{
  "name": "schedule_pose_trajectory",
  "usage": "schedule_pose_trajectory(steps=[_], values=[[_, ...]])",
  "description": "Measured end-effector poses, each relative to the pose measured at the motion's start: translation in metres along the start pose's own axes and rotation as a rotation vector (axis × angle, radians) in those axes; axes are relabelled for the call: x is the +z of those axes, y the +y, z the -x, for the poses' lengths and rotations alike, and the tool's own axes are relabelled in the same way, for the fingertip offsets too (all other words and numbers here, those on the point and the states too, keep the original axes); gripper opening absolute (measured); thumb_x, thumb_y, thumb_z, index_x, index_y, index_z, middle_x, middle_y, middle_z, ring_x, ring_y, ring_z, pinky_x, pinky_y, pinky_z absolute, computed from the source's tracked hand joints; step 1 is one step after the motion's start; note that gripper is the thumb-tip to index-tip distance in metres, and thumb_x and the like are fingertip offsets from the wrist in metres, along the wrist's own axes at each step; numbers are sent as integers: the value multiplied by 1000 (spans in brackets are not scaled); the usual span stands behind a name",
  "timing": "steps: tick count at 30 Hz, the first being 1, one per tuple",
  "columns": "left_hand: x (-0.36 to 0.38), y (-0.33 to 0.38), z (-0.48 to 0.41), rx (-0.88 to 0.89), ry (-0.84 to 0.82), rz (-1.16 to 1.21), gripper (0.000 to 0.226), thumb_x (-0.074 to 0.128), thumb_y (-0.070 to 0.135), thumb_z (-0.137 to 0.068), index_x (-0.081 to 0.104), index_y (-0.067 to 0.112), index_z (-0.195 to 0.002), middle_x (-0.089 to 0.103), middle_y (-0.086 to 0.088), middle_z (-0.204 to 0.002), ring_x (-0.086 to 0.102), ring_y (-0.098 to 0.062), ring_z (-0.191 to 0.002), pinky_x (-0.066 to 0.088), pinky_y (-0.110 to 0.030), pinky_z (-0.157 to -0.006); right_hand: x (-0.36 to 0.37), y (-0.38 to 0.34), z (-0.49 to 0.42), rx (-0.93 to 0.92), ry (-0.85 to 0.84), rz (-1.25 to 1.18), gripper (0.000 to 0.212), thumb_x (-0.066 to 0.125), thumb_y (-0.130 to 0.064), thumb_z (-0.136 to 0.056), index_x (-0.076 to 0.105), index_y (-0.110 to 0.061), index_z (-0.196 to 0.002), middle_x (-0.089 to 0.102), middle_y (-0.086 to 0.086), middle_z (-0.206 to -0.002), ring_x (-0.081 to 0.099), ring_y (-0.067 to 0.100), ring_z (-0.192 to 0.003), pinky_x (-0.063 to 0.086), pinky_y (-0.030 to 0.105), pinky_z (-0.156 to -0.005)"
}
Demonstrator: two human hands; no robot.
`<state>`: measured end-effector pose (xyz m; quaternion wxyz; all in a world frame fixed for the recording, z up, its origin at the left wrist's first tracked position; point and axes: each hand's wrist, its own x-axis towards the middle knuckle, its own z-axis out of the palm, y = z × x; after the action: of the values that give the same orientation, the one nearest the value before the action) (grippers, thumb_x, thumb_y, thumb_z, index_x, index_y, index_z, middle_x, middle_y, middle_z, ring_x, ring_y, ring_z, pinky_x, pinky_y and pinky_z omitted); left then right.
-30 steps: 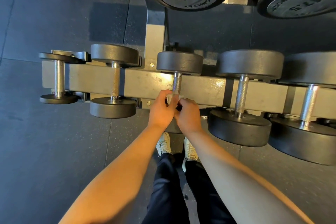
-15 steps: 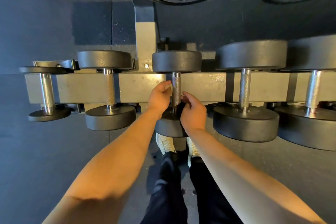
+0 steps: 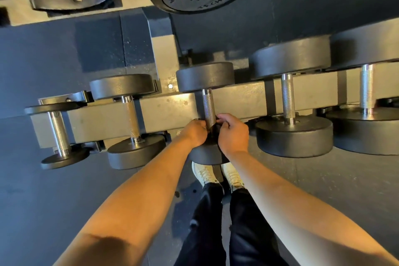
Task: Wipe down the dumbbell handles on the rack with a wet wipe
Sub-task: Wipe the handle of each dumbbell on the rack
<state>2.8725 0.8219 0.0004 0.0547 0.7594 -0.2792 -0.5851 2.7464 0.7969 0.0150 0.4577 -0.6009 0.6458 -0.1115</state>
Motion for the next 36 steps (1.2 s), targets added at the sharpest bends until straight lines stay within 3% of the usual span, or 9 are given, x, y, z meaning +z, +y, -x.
schedule_pose_trajectory(steps=[5, 9, 13, 16, 22, 26, 29, 31, 36], values=[[4, 7, 12, -17, 112, -56, 29, 42, 8, -100, 67, 0, -113, 67, -20, -121, 62, -34, -110, 43, -26, -82, 1, -2, 4, -15, 32, 91, 31, 51, -4, -96, 74, -22, -107, 73, -5, -107, 66, 15, -99, 56, 36, -89], [5, 8, 36, -48, 293, 73, 24, 45, 13, -99, 67, 4, -96, 66, -16, -95, 54, -28, -86, 40, -29, -72, 7, -9, 9, -62, 30, 211, 24, 53, -10, -95, 71, -18, -110, 71, 0, -108, 65, 21, -98, 54, 39, -85], [15, 6, 68, -83, 334, 322, 34, 43, 10, -98, 58, 8, -67, 59, -10, -74, 52, -26, -79, 41, -33, -70, 7, -23, 26, 4, -22, 174, 26, 56, -10, -94, 69, -14, -116, 69, 7, -115, 63, 29, -106, 47, 45, -98], [12, 4, 93, -97, 369, 490, 32, 42, 10, -101, 60, 15, -75, 64, -10, -81, 57, -26, -81, 42, -31, -69, -4, -43, 43, 46, -118, -14, 28, 50, -10, -100, 68, -17, -120, 67, 2, -125, 59, 20, -118, 42, 29, -104], [-7, -5, 165, -13, 400, 721, 31, 42, 14, -103, 68, 25, -90, 67, -4, -86, 60, -18, -75, 50, -34, -69, -23, -100, 83, 56, -305, -217, 21, 54, -21, -102, 67, -15, -118, 61, -7, -111, 56, 9, -106, 36, 7, -73], [-14, -11, 216, 40, 495, 740, 26, 42, 11, -100, 68, 13, -99, 69, -11, -90, 61, -19, -81, 53, -35, -77, -25, -132, 120, 80, -366, -225, 26, 55, -9, -99, 67, -15, -122, 60, -5, -114, 57, 15, -112, 44, 16, -84], [-18, -15, 251, 23, 581, 703, 28, 42, 4, -98, 64, 12, -112, 67, -9, -96, 58, -14, -77, 45, -18, -60, -31, -148, 145, 90, -398, -177, 37, 49, -1, -98, 64, -19, -127, 60, -3, -123, 55, 15, -112, 48, 29, -100], [-21, -19, 273, 21, 630, 712, 31, 43, 1, -96, 62, 12, -117, 65, -11, -101, 55, -14, -75, 41, -18, -56, -37, -157, 163, 102, -373, -174, 40, 48, -1, -97, 63, -22, -127, 61, -2, -124, 57, 16, -108, 52, 36, -99], [-24, -25, 321, 143, 697, 745, 30, 39, 7, -101, 67, 17, -107, 63, 2, -100, 59, -14, -94, 47, -24, -79, -41, -176, 206, 19, -291, -210, 32, 60, -13, -96, 62, -25, -126, 59, 2, -126, 56, 18, -109, 54, 38, -96]])
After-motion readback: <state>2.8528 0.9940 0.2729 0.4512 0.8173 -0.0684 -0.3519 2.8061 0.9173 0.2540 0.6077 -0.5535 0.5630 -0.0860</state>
